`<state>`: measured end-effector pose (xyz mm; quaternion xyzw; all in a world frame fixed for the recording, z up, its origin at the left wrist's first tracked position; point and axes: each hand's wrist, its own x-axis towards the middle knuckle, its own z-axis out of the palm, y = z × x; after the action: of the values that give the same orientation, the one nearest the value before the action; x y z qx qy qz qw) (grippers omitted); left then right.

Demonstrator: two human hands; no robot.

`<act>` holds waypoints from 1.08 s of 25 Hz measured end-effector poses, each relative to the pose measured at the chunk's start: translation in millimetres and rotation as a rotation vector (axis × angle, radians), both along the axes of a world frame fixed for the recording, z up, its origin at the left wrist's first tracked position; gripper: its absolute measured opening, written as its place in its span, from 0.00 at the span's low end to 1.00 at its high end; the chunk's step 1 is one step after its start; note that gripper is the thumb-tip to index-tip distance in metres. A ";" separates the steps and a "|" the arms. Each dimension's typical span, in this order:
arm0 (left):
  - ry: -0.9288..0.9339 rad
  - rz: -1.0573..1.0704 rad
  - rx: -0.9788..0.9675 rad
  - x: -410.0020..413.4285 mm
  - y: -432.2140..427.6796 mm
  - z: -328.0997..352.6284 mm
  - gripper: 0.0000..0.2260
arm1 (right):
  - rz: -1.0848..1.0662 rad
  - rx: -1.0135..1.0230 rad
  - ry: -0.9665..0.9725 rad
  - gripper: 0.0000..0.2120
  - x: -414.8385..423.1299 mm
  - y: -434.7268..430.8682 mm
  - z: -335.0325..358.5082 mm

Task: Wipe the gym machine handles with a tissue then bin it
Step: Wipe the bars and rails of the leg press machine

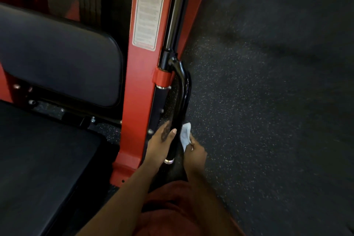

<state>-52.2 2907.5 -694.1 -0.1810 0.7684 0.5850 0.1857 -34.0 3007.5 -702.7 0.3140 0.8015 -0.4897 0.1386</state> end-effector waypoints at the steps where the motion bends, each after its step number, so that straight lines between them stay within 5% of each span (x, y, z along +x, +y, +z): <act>1: -0.018 0.001 -0.022 3.5 0.4 16.6 0.17 | 0.004 0.010 0.003 0.20 5.7 1.9 15.9; 10: 0.079 -0.220 -0.297 82.0 -25.5 246.7 0.16 | 0.038 -0.068 0.158 0.15 93.0 16.6 256.0; 16: 0.199 -0.384 -0.486 176.0 -62.9 367.6 0.18 | 0.246 -0.010 0.255 0.15 179.4 21.8 395.4; 27: 0.400 -0.124 -0.821 457.8 -113.7 489.8 0.21 | 0.817 0.160 0.590 0.19 352.7 -17.4 524.5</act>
<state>405.6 2793.7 -204.4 -0.0769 0.9667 0.2435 -0.0187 318.7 2990.1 -178.2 -0.1671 0.8988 -0.4004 0.0622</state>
